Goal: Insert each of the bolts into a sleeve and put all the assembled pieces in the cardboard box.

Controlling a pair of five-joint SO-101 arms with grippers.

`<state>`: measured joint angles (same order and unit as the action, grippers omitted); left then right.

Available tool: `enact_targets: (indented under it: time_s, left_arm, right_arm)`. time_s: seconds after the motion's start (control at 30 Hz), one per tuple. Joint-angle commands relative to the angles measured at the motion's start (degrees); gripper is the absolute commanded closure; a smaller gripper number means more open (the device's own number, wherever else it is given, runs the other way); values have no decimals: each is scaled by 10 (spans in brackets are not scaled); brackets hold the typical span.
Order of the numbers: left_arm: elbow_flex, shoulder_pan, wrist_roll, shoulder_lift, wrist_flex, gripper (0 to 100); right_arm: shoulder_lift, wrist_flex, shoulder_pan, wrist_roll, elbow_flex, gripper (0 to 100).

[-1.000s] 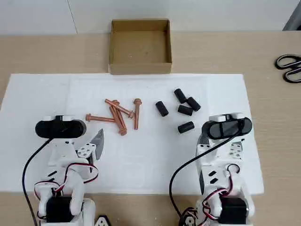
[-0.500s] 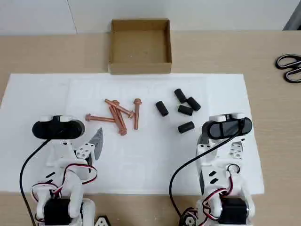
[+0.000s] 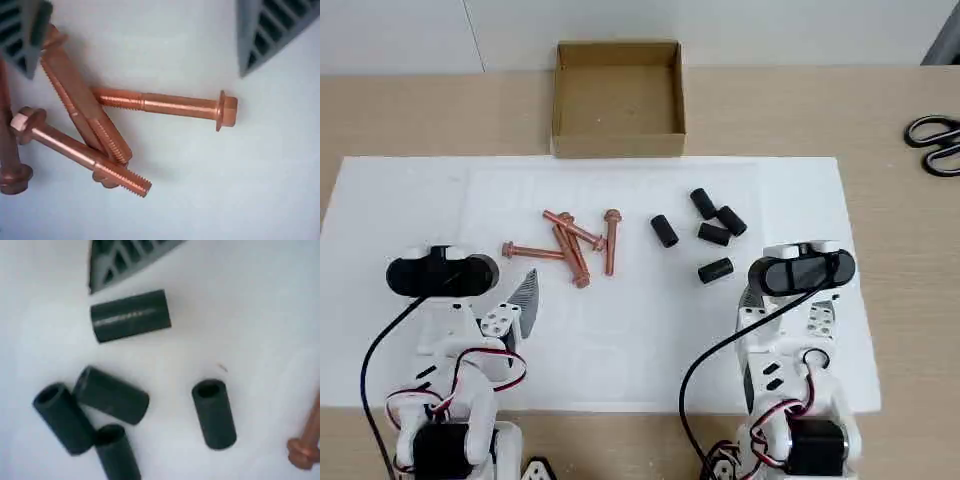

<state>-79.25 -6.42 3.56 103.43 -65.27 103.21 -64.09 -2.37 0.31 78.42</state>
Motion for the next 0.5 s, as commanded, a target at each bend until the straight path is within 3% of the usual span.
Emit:
enact_targets:
  time_s: [0.0, 0.47]
  left_arm:
    - [24, -4, 4, 4, -7, 753]
    - [50, -4, 4, 4, -26, 753]
  right_arm:
    - [1, -7, 7, 4, -31, 742]
    - [0, -37, 7, 5, -63, 742]
